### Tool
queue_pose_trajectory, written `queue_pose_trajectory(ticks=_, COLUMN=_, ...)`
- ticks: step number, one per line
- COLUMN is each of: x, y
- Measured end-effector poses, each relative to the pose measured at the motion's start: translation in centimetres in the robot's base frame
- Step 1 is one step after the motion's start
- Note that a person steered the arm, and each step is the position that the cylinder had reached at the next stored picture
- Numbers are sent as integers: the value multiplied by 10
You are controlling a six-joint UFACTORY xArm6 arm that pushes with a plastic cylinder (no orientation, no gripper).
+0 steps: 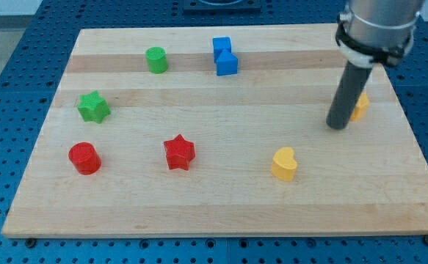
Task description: Put the hexagon diagonally to the heart
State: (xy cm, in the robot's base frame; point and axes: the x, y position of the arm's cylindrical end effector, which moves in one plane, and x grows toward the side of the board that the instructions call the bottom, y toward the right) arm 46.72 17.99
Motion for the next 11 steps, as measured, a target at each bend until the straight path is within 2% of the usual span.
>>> queue_pose_trajectory(ticks=1, x=13, y=0)
queue_pose_trajectory(ticks=2, x=-1, y=1)
queue_pose_trajectory(ticks=3, x=3, y=49)
queue_pose_trajectory(ticks=4, x=-27, y=107)
queue_pose_trajectory(ticks=5, x=-70, y=93)
queue_pose_trajectory(ticks=6, x=-38, y=51)
queue_pose_trajectory(ticks=7, x=32, y=24)
queue_pose_trajectory(ticks=8, x=22, y=38)
queue_pose_trajectory(ticks=9, x=-30, y=68)
queue_pose_trajectory(ticks=10, x=-57, y=52)
queue_pose_trajectory(ticks=11, x=-43, y=14)
